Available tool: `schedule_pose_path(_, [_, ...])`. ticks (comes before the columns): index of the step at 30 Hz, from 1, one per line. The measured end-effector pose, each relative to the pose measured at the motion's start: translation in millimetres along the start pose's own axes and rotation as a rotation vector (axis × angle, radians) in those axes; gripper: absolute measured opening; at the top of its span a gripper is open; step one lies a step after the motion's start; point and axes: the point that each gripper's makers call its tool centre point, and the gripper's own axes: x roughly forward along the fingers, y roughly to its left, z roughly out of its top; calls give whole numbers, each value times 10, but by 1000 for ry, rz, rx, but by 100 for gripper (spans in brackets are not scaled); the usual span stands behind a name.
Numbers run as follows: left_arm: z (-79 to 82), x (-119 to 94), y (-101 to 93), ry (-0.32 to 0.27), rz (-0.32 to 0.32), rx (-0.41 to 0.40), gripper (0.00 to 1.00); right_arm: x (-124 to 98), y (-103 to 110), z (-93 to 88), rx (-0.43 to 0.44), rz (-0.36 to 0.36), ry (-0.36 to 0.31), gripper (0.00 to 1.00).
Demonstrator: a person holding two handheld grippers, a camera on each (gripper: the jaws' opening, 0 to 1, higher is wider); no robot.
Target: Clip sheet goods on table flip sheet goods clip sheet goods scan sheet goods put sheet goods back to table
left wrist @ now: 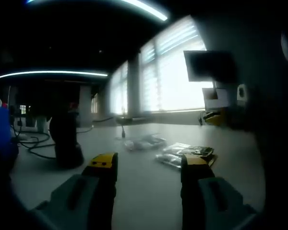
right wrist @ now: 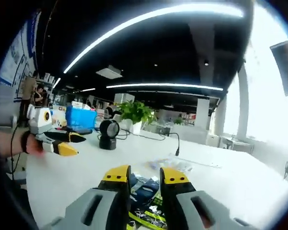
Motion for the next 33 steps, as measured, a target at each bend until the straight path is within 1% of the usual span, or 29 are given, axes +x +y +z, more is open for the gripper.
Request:
schedule_pose_path(3, [0, 1, -2, 0, -1, -1, 46, -1, 113, -45, -34, 23, 12, 33])
schedule_pose_path(5, [0, 1, -2, 0, -1, -1, 46, -3, 170, -78, -76, 31, 26, 33])
schedule_pose_path(10, [5, -1, -3, -2, 0, -1, 46, 19, 275, -207, -195, 54, 58, 39])
schedule_pose_path(14, [4, -1, -3, -2, -1, -1, 46, 19, 360, -323, -318, 56, 92, 39])
schedule_pose_path(16, [4, -1, -4, -1, -1, -1, 46, 23, 385, -359, -351, 55, 100, 39])
schedule_pose_path(18, [4, -1, -6, -1, -1, 0, 46, 30, 393, -400, -421, 52, 115, 39])
schedule_pose_path(22, [5, -3, -6, -1, -1, -1, 46, 61, 398, -479, -509, 49, 142, 38])
schedule_pose_path(25, [7, -3, -7, -1, -1, -1, 46, 91, 395, -525, -559, 47, 160, 38])
schedule_pose_path(29, [9, -5, -9, -2, -1, -1, 46, 119, 382, -548, -616, 43, 177, 37])
schedule_pose_path(31, [11, -6, -10, -3, -1, -2, 46, 131, 369, -548, -663, 38, 183, 37])
schedule_pose_path(33, [12, -8, -12, -3, -1, -2, 46, 144, 369, -549, -685, 37, 188, 36])
